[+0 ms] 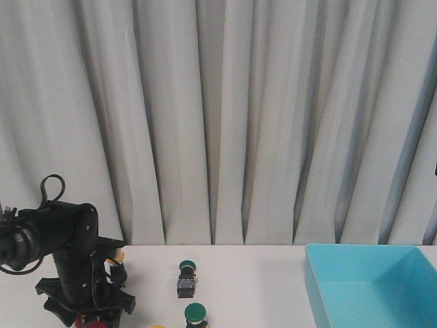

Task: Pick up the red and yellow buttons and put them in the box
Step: 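Lower the left gripper over the red-capped button and align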

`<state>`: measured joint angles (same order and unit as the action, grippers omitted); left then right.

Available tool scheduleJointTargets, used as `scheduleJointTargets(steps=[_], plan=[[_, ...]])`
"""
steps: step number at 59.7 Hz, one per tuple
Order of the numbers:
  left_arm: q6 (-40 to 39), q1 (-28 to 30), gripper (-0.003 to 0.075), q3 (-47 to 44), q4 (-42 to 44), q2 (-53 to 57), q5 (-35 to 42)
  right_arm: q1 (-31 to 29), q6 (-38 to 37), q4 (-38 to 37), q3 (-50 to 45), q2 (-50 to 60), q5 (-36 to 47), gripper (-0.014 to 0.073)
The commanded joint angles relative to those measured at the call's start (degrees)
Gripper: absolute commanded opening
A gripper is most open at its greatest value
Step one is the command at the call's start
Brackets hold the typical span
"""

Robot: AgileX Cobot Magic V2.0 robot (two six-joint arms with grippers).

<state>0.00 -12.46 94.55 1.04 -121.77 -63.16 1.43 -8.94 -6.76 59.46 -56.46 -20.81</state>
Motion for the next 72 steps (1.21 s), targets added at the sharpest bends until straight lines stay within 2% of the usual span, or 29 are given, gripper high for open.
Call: scheduleJointTargets(steps=[1, 11, 72], plan=[[2.3, 0.2, 0.0549, 1.9, -3.9, 3.2, 1.3, -0.2, 0.7, -0.6, 2.0, 0.5, 4.1, 0.0507], [4.9, 0.3, 0.0534, 1.9, -6.6, 3.2, 1.1, -0.2, 0.7, -0.6, 2.0, 0.5, 4.1, 0.0507], [4.6, 0.3, 0.0534, 1.9, -5.7, 2.4, 0.3, -0.2, 0.7, -0.6, 2.0, 0.5, 4.1, 0.0507]])
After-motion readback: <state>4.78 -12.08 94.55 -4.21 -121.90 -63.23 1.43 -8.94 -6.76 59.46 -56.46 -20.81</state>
